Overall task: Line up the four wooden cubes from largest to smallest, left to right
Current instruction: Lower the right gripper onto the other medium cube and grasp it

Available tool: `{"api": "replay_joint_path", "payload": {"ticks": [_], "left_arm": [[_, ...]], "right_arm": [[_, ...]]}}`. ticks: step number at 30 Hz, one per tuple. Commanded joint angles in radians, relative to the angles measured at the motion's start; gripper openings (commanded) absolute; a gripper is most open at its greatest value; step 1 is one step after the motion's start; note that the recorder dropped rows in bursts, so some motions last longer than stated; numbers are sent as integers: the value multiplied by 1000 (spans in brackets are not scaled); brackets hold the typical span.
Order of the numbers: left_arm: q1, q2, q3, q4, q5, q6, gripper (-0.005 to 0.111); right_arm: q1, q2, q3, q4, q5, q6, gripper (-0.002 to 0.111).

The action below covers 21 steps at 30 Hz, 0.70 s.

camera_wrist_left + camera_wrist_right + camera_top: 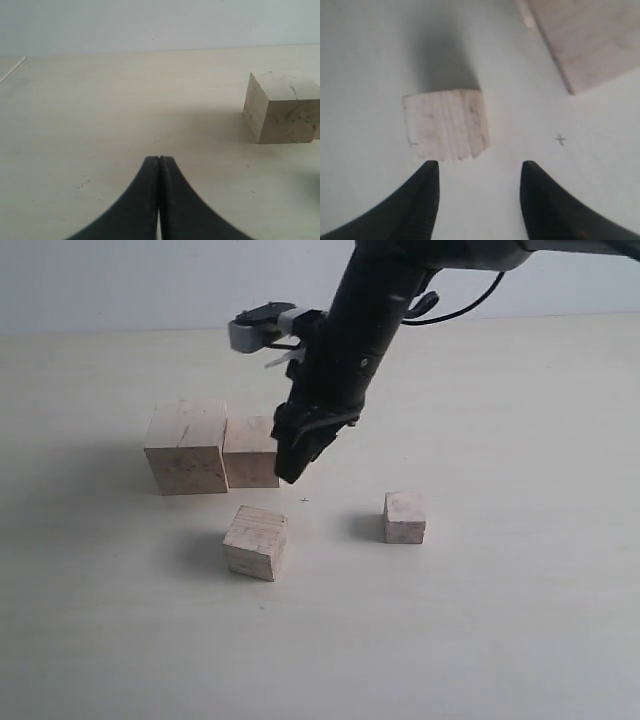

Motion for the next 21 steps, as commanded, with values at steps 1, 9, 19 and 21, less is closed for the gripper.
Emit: {"api": "replay_joint_path", "payload": {"ticks": [1, 9, 19, 21], "left_arm": [[-4, -6, 0, 3, -10, -1, 0], [-4, -6, 0, 3, -10, -1, 0], [-4, -6, 0, 3, -10, -1, 0], [-4, -6, 0, 3, -10, -1, 0]], "right_arm": [[109, -8, 2, -58, 10, 20, 49], [145, -9, 2, -123, 10, 93, 73], [145, 36, 2, -63, -19, -1, 79], [145, 45, 2, -85, -29, -1, 79]]}}
